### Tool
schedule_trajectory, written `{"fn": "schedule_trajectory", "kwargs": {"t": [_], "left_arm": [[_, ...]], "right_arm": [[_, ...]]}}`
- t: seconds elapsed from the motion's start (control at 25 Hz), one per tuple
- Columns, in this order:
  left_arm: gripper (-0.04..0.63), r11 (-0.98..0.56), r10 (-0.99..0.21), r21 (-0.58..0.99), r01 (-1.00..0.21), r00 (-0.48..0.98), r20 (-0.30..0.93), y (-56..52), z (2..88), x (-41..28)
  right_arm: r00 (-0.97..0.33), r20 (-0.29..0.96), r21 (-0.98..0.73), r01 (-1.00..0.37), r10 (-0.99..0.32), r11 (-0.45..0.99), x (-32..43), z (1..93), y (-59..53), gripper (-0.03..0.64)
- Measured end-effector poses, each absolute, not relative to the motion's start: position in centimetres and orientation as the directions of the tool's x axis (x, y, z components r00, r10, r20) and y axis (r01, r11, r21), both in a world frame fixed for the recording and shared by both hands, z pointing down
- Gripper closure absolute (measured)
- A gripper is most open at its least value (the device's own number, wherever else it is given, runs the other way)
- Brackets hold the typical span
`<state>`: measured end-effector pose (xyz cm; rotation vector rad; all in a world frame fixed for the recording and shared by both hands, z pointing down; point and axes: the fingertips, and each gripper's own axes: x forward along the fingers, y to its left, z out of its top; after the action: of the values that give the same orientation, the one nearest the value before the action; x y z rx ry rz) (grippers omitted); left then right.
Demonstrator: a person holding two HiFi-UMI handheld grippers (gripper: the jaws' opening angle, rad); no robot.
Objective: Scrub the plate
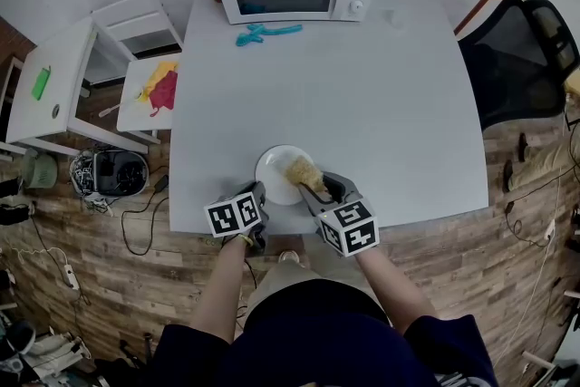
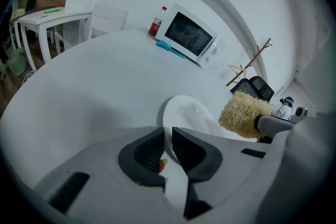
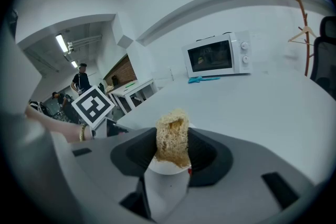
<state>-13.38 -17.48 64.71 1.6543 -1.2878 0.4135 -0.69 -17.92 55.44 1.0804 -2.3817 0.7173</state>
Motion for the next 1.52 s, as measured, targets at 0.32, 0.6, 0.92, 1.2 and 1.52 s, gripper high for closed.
{"fn": "schedule_trajectory", "kwargs": {"t": [0.32, 0.6, 0.92, 1.2, 1.52], "left_arm": [[0.480, 0.019, -0.571, 0.494, -0.869, 0.396, 0.719, -16.6, 63.9, -13.8], [0.508, -0.007, -0.611, 0.487, -0.873, 0.389, 0.689, -14.7, 61.7, -14.8], [0.575, -0.113, -0.667, 0.481, -0.869, 0.425, 0.612, -11.7, 57.3, -15.0], [0.578, -0.237, -0.692, 0.425, -0.874, 0.459, 0.557, -7.9, 53.6, -14.6], [0.578, -0.327, -0.711, 0.349, -0.878, 0.472, 0.522, -4.0, 51.2, -13.1]], "right_arm": [[-0.605, 0.561, -0.267, -0.779, -0.565, 0.568, -0.7, 55.0, -17.2, 0.445], [-0.598, 0.548, -0.256, -0.786, -0.585, 0.563, -1.2, 54.3, -15.3, 0.445], [-0.587, 0.497, -0.255, -0.803, -0.639, 0.539, -2.2, 52.5, -11.5, 0.445], [-0.576, 0.434, -0.276, -0.817, -0.693, 0.506, -3.1, 50.2, -7.2, 0.445], [-0.590, 0.391, -0.327, -0.807, -0.707, 0.493, -2.6, 48.6, -2.4, 0.446]]}}
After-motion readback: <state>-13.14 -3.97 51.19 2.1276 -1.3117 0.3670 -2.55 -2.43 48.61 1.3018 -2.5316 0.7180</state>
